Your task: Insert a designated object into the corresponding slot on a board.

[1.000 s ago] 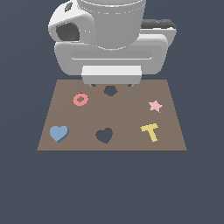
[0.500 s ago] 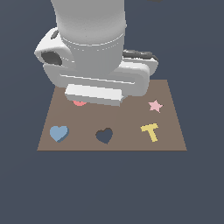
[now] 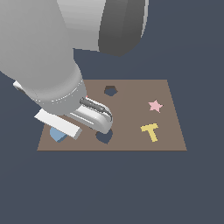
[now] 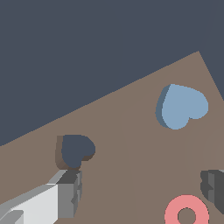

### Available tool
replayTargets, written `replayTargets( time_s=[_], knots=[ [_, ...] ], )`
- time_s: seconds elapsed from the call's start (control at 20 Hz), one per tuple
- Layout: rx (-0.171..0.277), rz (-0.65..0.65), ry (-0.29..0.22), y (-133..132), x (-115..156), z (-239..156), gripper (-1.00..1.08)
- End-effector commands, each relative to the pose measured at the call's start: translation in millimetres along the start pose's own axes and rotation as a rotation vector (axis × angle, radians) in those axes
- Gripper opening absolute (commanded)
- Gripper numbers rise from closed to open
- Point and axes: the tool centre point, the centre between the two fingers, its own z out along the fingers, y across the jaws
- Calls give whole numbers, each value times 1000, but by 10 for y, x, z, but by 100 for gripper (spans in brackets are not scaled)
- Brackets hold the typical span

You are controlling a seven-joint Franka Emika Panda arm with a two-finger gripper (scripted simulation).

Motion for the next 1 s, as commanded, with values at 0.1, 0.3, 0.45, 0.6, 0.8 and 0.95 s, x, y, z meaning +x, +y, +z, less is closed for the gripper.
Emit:
replayTargets(
  time_s=[0.1, 0.3, 0.45, 0.6, 0.8, 0.95],
  knots=[
    [-1, 139, -5, 251, 237, 236, 100],
    [-1, 234, -9, 441, 373, 395, 100],
    [-1, 286, -11, 552, 440, 483, 100],
    [-1, 321, -13, 630, 480, 541, 100],
    [-1, 339, -14, 671, 498, 569, 100],
    [-2, 334, -14, 664, 490, 581, 100]
  ],
)
